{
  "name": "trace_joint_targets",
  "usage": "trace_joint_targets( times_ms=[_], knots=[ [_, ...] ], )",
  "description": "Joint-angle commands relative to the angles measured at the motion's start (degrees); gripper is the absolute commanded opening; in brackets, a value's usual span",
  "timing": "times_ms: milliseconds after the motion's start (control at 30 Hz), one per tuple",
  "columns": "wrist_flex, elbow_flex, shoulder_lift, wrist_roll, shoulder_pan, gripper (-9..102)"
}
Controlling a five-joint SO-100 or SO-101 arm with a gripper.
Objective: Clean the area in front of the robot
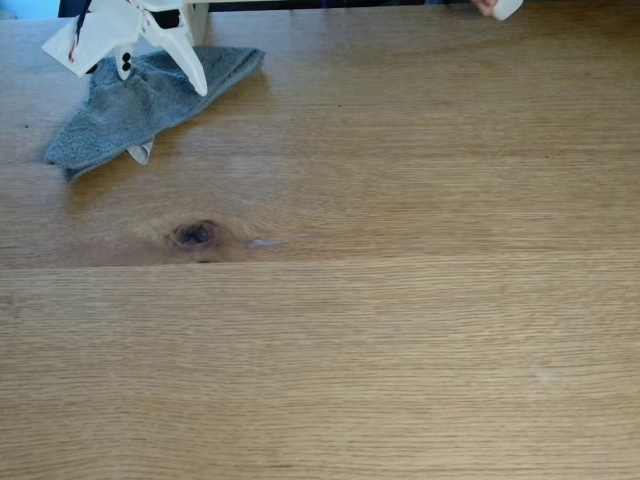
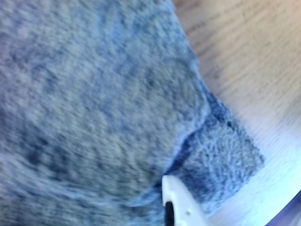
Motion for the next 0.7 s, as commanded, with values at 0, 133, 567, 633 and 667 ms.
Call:
trace_joint_targets(
  times_ms=[0, 133, 567, 633, 667],
  knots=[
    [-0.3, -4.1, 0.5, -2.2, 1.0, 48],
    [0.2, -4.1, -1.5, -6.2, -0.7, 42],
    [-4.2, -7.2, -16.0, -14.9, -8.9, 14],
    [-0.6, -9.6, -16.3, -12.7, -10.0, 9],
    [1.4, -10.8, -16.3, -11.2, -10.6, 8]
  ],
)
